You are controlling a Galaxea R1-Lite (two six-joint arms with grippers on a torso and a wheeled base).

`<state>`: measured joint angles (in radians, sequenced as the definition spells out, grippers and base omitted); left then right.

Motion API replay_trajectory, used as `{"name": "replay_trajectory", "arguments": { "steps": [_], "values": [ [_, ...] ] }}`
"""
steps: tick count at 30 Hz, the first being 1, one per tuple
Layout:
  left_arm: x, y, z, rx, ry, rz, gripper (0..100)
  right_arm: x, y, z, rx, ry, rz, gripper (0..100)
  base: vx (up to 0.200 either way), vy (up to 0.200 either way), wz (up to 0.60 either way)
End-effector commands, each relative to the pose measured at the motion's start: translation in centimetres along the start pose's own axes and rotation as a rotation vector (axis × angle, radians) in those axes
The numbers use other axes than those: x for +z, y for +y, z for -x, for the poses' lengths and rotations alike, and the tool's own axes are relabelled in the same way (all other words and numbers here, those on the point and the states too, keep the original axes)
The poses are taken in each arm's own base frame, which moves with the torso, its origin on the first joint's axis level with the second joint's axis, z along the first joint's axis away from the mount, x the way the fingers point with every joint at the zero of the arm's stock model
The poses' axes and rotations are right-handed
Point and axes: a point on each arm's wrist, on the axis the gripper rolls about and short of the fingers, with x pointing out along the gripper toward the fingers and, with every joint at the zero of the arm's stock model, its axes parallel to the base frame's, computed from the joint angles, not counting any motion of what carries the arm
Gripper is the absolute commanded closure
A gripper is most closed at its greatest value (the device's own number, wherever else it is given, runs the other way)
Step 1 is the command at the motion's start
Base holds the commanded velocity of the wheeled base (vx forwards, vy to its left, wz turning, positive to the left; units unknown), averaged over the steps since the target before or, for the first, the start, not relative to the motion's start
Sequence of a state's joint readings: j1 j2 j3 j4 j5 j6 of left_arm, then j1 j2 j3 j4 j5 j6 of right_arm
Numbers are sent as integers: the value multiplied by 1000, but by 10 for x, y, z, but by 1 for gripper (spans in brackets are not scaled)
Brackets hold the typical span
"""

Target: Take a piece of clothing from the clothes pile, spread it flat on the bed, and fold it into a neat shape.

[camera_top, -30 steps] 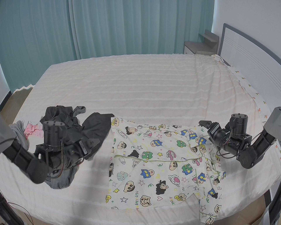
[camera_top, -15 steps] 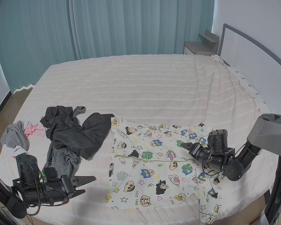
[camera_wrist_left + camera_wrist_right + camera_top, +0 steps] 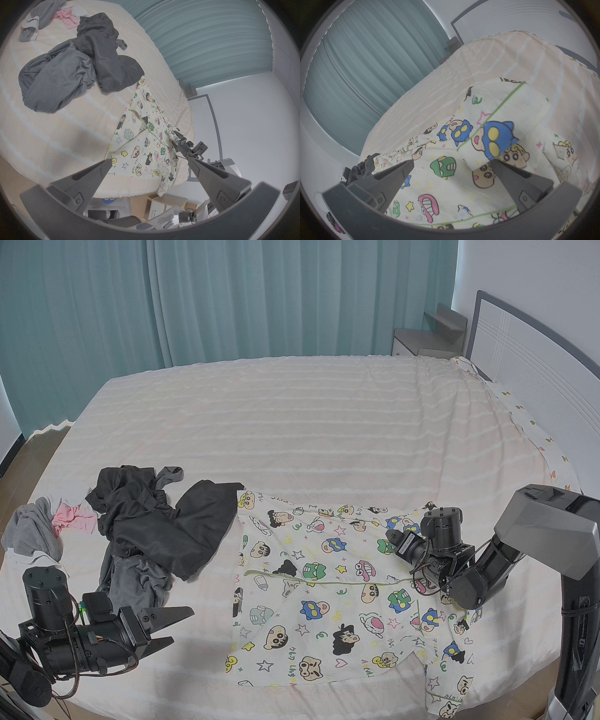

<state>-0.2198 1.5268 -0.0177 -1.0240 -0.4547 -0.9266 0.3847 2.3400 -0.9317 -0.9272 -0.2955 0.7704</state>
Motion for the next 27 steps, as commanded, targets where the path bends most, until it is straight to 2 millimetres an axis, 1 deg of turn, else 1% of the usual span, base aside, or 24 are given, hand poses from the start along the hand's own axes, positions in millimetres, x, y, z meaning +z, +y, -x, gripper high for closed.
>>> {"name": "replay_trajectory", "arguments": {
  "steps": [1,3,4,5,6,7,8,9,10,11,13,14,15,16,17,18,19,21,23,27],
  "values": [
    [-2,2,1,8,5,5,0,-1,4,-19,0,-36,35,0,0,0,0],
    [-2,2,1,7,3,3,0,3,8,-28,0,-74,53,0,0,0,0],
    [-2,2,1,7,3,3,0,5,8,-30,-2,-81,57,0,0,0,0],
    [-2,2,1,6,2,2,0,12,13,-39,4,-117,78,0,0,0,0],
    [-2,2,1,6,2,2,0,13,14,-39,5,-122,81,0,0,0,0],
    [-2,2,1,7,1,2,0,21,18,-46,6,-157,98,0,0,0,0],
    [-2,2,1,6,2,2,0,34,24,-52,17,-206,86,0,0,0,0],
    [-2,1,2,6,0,2,0,48,32,-56,38,-256,66,0,0,0,0],
    [-2,2,1,6,2,2,0,58,37,-58,55,-286,54,0,0,0,0],
    [-2,2,1,6,2,2,0,65,39,-59,66,-307,47,0,0,0,0],
    [-2,2,1,7,1,2,0,88,44,-66,95,-370,24,0,0,0,0],
    [-1,1,1,5,1,2,0,95,45,-70,98,-389,20,0,0,0,0],
    [-2,2,1,7,1,2,0,109,46,-76,96,-422,25,0,0,0,0],
    [-2,2,1,7,1,2,0,111,46,-77,95,-426,27,0,0,0,0],
    [-2,1,2,6,0,0,0,128,48,-82,105,-475,26,0,0,0,0],
    [-2,1,2,6,0,0,0,141,53,-84,127,-514,16,0,0,0,0],
    [-2,1,2,6,0,0,0,148,56,-84,149,-530,11,0,0,0,0],
    [-2,1,2,6,0,2,0,153,60,-85,192,-531,14,0,0,0,0],
    [-2,1,2,6,0,2,0,154,60,-86,209,-526,18,0,0,0,0],
    [-2,1,2,6,0,2,0,149,56,-90,203,-508,26,0,0,0,0]
  ]
}}
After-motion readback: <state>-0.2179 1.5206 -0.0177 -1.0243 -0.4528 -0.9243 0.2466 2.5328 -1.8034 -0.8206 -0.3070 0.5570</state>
